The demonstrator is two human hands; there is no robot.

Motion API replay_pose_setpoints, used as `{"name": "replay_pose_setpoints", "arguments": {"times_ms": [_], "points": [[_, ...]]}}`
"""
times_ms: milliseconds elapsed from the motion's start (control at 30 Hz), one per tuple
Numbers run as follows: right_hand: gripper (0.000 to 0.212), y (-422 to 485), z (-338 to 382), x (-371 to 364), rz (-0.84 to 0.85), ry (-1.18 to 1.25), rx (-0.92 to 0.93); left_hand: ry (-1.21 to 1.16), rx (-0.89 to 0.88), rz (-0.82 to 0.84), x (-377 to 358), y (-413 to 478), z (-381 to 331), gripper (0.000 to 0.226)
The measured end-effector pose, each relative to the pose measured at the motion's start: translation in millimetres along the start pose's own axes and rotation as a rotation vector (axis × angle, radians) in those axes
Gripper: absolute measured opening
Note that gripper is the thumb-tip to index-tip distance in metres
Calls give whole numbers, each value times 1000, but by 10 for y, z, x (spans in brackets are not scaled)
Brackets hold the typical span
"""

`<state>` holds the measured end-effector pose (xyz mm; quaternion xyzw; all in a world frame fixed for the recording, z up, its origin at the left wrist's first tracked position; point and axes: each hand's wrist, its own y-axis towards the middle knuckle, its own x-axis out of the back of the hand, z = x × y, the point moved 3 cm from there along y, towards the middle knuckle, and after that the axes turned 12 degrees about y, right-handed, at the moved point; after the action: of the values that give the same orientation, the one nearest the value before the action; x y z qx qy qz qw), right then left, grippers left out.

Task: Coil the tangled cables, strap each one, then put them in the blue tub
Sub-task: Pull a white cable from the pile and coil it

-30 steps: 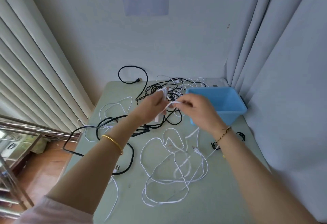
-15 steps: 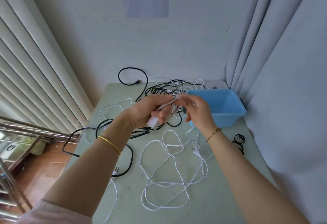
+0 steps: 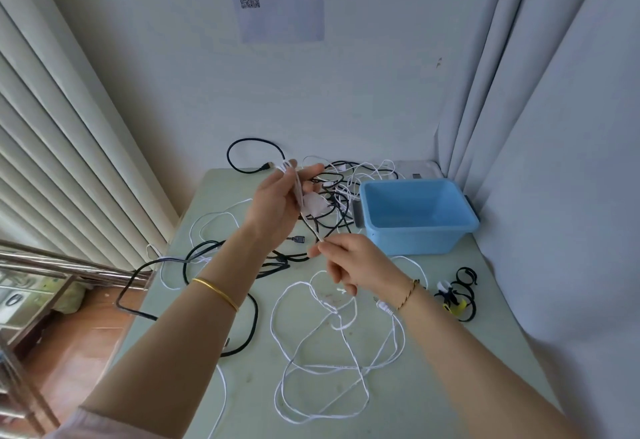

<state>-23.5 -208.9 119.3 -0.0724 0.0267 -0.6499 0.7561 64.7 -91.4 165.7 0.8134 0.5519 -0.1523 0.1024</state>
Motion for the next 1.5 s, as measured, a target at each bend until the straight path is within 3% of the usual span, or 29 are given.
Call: {"name": "replay_pose_setpoints", "arguments": {"times_ms": [133, 200, 267, 367, 467, 533, 633, 800, 900, 1200, 1400, 1500], "points": [[23, -125, 203, 45, 152, -145, -21, 398, -92, -92, 68, 8, 12, 25], [22, -153, 334, 98, 136, -155, 34, 696, -135, -105, 68, -14, 22, 26], [19, -123, 458, 222, 6, -170, 149, 947, -145, -47, 33, -50, 35, 25], [12, 3, 523, 442, -253, -205, 292, 1107, -33, 108, -105, -125, 23, 24], [9, 108, 505, 529, -406, -268, 405, 1049, 138, 349, -275, -234, 4, 37], [12, 133, 485, 557, -463, -272, 472, 976, 153, 443, -318, -281, -1, 39], [13, 181, 383, 585, -436, -218, 450, 733, 179, 388, -297, -268, -16, 42], [19, 208, 56, 531, -271, -55, 180, 302, 261, 235, -181, -139, -65, 39], [18, 132, -176, 530, -228, -28, 60, 161, 217, 103, -45, -77, -169, 40], [21, 140, -945, 523, -43, -236, -279, 382, 123, -40, 61, -40, -159, 38], [22, -49, -1275, 723, 20, -348, -579, 310, 19, -109, 38, 16, -400, 39], [42, -102, -1319, 649, 76, -488, -646, 389, 21, -68, 21, 36, -432, 38]]}}
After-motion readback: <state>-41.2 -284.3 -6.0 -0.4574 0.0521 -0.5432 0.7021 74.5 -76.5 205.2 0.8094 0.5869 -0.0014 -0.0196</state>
